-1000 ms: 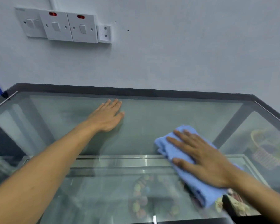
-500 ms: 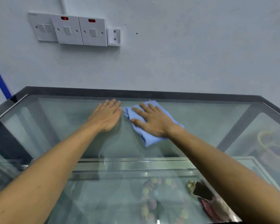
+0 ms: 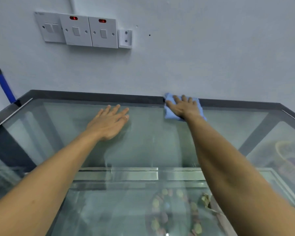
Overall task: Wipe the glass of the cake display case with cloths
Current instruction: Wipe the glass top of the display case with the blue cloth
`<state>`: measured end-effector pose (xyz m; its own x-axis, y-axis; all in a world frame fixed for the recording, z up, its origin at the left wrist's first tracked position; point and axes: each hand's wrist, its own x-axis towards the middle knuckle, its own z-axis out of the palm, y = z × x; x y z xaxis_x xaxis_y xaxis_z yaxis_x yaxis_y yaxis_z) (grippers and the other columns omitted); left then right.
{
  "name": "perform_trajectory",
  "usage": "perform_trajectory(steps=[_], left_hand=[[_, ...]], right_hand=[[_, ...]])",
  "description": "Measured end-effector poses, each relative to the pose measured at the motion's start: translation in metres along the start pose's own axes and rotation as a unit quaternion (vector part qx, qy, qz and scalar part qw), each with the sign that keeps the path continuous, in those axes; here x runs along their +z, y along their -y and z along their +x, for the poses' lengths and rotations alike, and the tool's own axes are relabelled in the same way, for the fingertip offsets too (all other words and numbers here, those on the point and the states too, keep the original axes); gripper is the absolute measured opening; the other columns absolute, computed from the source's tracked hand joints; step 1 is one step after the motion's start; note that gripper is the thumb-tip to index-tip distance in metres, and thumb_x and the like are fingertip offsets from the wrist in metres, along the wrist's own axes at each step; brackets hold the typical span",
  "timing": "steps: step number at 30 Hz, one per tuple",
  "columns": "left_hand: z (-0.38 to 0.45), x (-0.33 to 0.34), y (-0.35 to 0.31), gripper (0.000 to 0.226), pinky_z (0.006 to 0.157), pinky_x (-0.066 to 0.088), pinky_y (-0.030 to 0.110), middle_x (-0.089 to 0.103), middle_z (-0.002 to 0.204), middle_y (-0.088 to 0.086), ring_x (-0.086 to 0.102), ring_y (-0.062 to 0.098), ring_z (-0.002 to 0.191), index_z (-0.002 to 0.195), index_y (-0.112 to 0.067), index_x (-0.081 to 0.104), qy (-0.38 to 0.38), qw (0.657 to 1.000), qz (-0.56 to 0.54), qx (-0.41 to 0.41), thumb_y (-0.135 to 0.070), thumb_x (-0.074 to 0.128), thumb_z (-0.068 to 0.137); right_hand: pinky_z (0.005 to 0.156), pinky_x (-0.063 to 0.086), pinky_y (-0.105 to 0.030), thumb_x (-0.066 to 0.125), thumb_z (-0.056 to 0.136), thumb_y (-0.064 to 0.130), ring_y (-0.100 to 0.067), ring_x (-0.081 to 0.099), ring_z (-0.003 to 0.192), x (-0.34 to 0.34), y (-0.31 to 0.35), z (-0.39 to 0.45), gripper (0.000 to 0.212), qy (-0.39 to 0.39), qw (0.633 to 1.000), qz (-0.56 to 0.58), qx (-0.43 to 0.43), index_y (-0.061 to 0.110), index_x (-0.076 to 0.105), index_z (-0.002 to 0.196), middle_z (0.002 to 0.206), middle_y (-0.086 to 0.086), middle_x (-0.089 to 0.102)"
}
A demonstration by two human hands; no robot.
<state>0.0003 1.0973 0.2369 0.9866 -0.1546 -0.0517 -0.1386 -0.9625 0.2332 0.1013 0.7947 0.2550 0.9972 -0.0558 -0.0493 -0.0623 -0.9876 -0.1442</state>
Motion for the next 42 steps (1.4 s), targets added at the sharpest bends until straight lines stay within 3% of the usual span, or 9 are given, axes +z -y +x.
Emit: perform_trajectory(steps=[4,9,16,20,25,30,37,40,42], left_hand=[[0.005,0.002,0.005,0.062,0.13,-0.002,0.039,0.0,0.174,-0.008,-0.002,0.016,0.16,0.166,-0.03,0.01,-0.025,0.999,-0.036,-0.023,-0.054,0.008,0.109],[0.007,0.001,0.004,0.064,0.129,-0.002,0.042,-0.002,0.174,-0.004,-0.003,0.02,0.161,0.167,-0.027,0.007,-0.019,1.0,0.002,-0.024,-0.053,0.016,0.109],[-0.011,-0.009,0.015,0.068,0.127,-0.006,0.049,-0.005,0.174,-0.004,-0.006,0.026,0.161,0.164,-0.043,0.005,0.011,0.999,0.022,-0.036,-0.07,0.019,0.103],[-0.02,-0.008,0.037,0.064,0.129,-0.005,0.045,-0.005,0.174,-0.006,-0.006,0.024,0.161,0.163,-0.047,0.005,0.005,0.999,0.026,-0.03,-0.068,0.016,0.103],[-0.017,-0.01,0.032,0.056,0.128,-0.003,0.045,-0.002,0.174,-0.005,-0.003,0.024,0.161,0.163,-0.044,0.007,-0.005,0.999,0.014,-0.031,-0.056,0.011,0.109],[-0.025,-0.013,0.032,0.058,0.128,-0.004,0.045,-0.005,0.174,-0.004,-0.006,0.025,0.161,0.164,-0.042,0.006,0.012,0.999,0.016,-0.026,-0.058,0.01,0.108],[-0.038,-0.014,0.026,0.065,0.129,-0.005,0.045,-0.007,0.174,-0.003,-0.007,0.025,0.16,0.165,-0.037,0.003,0.02,0.999,0.028,-0.032,-0.063,0.015,0.107],[-0.045,-0.011,0.027,0.065,0.129,-0.005,0.045,-0.008,0.174,-0.004,-0.007,0.024,0.161,0.166,-0.037,0.003,0.017,0.999,0.026,-0.034,-0.062,0.015,0.107],[-0.046,-0.011,0.027,0.065,0.129,-0.004,0.045,-0.007,0.174,-0.004,-0.006,0.024,0.161,0.166,-0.035,0.003,0.013,0.999,0.026,-0.032,-0.061,0.015,0.107]], right_hand=[[0.126,0.003,-0.051,0.024,0.101,0.07,-0.035,0.004,0.158,0.018,0.087,-0.03,0.073,0.032,0.99,-0.001,-0.137,0.035,0.013,0.164,0.173,-0.005,0.005],[0.127,0.008,-0.04,0.014,0.091,0.081,-0.019,0.009,0.157,0.016,0.013,-0.161,0.081,0.016,0.948,-0.021,-0.316,0.042,0.017,0.162,0.172,0.006,0.014],[0.127,0.011,-0.048,0.002,0.067,0.098,-0.028,0.015,0.157,-0.016,-0.109,-0.08,0.115,-0.001,0.998,-0.014,-0.068,0.037,0.02,0.162,0.171,-0.003,0.019],[0.123,0.011,-0.052,0.018,0.094,0.077,-0.035,0.009,0.157,-0.003,-0.041,-0.022,0.08,-0.015,1.0,-0.012,0.02,0.037,0.017,0.163,0.173,-0.004,0.011],[0.126,0.006,-0.051,0.025,0.101,0.071,-0.035,0.006,0.158,0.025,0.103,-0.082,0.074,0.029,0.979,-0.026,-0.202,0.035,0.013,0.164,0.173,-0.005,0.009],[0.129,-0.005,-0.038,0.023,0.095,0.08,-0.014,-0.008,0.159,0.022,0.022,-0.288,0.073,0.038,0.916,0.002,-0.4,0.051,0.01,0.161,0.173,0.012,0.001],[0.128,0.011,-0.042,0.001,0.075,0.098,-0.019,0.014,0.158,-0.015,-0.143,-0.202,0.099,0.006,0.992,-0.025,-0.121,0.048,0.018,0.159,0.171,0.004,0.019],[0.123,0.017,-0.05,-0.003,0.065,0.092,-0.036,0.023,0.152,-0.006,-0.084,-0.135,0.116,-0.018,0.999,-0.021,-0.034,0.033,0.021,0.163,0.169,-0.008,0.023],[0.125,0.014,-0.051,0.005,0.077,0.088,-0.037,0.018,0.155,0.006,0.001,-0.137,0.103,-0.002,0.995,-0.015,-0.097,0.034,0.018,0.163,0.171,-0.009,0.017]])
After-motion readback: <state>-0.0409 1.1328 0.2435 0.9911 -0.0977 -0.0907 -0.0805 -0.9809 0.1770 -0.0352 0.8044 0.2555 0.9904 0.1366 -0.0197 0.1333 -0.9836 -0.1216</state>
